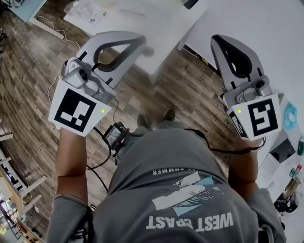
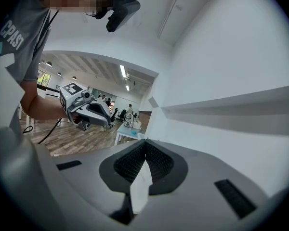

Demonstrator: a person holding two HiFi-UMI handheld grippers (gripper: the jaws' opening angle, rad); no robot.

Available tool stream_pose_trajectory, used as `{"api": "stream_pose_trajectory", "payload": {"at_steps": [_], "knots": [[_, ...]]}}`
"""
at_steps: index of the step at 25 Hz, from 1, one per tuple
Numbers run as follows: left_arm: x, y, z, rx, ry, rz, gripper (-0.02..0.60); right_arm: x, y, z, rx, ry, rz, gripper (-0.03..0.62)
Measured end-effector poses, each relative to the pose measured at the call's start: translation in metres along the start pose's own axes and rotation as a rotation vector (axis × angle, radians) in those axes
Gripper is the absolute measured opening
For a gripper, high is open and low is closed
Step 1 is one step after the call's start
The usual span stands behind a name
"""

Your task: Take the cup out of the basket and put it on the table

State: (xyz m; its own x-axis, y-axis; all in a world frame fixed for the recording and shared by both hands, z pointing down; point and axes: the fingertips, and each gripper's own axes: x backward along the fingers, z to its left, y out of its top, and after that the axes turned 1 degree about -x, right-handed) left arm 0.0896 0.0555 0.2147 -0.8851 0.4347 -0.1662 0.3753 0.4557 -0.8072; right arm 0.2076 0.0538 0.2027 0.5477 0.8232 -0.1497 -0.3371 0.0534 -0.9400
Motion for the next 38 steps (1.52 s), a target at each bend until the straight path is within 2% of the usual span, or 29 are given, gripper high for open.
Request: {"api": "stream_pose_trajectory", "payload": {"at_steps": [9,14,21,31,38], "knots": [[-0.037,0.006,0.002,-0.006,0.026,0.065,0.009,-0.001,-0.017,-0.039,-0.028,0.045,-0.046,0.012],[-0.045,0.002,0.014,-0.003,0.024,0.067,0.009,-0.011,-0.021,-0.049,-0.038,0.046,-0.039,0.012],[-0.054,-0.025,0.042,0.022,0.003,0.029,0.009,-0.046,-0.021,-0.058,-0.032,0.019,-0.003,0.012],[-0.045,-0.070,0.114,0.014,0.001,-0.064,0.009,-0.121,-0.004,-0.062,0.015,-0.043,0.036,0.012],[-0.041,-0.097,0.146,0.030,-0.014,-0.105,0.009,-0.161,0.004,-0.061,0.037,-0.069,0.069,0.012]]}}
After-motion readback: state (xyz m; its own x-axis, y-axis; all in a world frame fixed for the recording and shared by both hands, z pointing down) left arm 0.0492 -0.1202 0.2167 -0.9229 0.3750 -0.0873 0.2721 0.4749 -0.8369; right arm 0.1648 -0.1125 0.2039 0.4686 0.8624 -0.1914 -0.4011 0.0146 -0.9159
